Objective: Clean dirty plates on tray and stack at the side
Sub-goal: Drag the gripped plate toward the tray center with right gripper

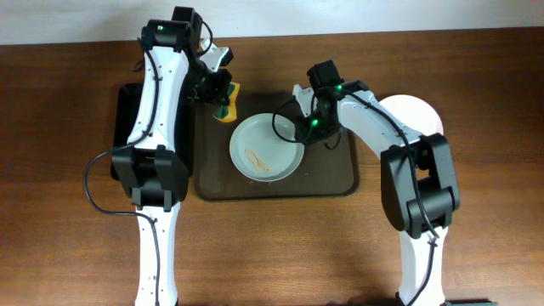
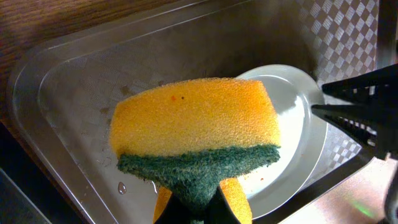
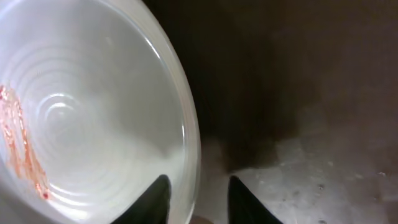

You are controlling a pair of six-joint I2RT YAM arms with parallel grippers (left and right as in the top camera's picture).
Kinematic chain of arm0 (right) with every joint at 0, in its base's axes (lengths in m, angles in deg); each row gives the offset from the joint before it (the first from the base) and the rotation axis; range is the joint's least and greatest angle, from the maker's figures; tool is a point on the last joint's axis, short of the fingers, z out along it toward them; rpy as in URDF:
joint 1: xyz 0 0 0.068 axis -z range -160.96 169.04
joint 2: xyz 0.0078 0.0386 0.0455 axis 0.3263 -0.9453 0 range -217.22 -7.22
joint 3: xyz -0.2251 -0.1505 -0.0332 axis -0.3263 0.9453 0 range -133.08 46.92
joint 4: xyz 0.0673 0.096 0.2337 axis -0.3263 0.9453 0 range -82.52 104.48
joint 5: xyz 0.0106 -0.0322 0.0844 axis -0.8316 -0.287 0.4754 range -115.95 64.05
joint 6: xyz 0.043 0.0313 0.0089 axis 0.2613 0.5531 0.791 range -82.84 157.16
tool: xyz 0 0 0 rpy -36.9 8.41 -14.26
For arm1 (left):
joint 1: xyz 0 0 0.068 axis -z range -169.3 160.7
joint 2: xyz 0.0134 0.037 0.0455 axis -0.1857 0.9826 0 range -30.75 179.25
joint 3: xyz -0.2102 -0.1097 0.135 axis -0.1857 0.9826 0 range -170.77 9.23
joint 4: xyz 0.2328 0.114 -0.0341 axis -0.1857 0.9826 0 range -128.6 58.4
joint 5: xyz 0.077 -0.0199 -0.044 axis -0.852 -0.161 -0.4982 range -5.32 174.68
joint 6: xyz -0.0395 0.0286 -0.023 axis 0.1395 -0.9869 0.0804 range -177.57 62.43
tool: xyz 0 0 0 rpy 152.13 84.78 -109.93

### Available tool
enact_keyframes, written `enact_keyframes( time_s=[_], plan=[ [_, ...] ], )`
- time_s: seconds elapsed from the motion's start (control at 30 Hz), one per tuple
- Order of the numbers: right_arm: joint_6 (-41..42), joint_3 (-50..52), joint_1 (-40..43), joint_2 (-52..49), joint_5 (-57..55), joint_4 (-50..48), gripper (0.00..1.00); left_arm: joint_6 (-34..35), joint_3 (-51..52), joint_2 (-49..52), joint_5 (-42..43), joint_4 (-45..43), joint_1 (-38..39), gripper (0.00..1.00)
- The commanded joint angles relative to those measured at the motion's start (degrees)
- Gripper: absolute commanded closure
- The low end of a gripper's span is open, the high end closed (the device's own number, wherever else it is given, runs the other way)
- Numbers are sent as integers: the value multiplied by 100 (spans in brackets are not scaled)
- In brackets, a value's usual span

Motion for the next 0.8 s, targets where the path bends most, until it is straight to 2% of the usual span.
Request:
enact_keyframes(
  time_s=[0.0,0.2,0.3,0.63,0.77],
  plan=[
    [-50,-87,-72,-101,181,-72,78,35,-116,39,-20,-37,4,99],
    [398,-87,-140,-111,140,-337,86,35,-116,42,-20,-35,4,99],
    [658,-85,-144,-111,22,-348,86,35,-116,42,-17,-33,4,99],
    [726,295,-297,-111,24,-544,85,35,-116,42,-17,-33,4,99],
    [881,306,-280,-111,22,-549,96,35,-116,42,-17,-35,4,99]
  ],
)
